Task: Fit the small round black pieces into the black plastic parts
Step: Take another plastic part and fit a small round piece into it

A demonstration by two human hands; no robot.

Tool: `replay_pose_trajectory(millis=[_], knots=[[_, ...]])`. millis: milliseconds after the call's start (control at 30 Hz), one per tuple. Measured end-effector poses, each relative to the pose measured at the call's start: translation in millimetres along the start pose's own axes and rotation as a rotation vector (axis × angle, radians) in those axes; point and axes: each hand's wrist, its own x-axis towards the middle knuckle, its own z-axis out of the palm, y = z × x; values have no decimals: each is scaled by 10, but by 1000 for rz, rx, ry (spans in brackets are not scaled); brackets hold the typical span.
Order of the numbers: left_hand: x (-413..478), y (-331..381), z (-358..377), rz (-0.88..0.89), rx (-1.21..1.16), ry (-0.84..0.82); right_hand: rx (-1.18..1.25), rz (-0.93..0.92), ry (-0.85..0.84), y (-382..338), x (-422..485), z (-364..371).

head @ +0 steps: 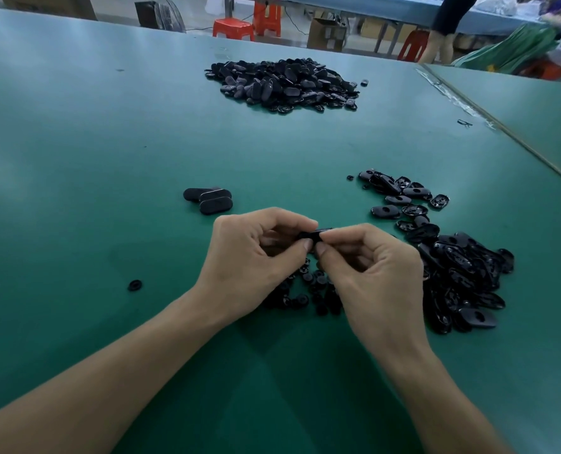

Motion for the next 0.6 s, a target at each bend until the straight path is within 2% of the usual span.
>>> replay_pose_trajectory(millis=[233,433,600], knots=[[-5,0,-2,122,126,8,-41,-5,11,-14,-14,6],[16,23,-16,32,54,56,-52,-79,-13,-52,-57,40],[20,24,-25,-17,10,14,-74,-111,-3,-30,-23,9]])
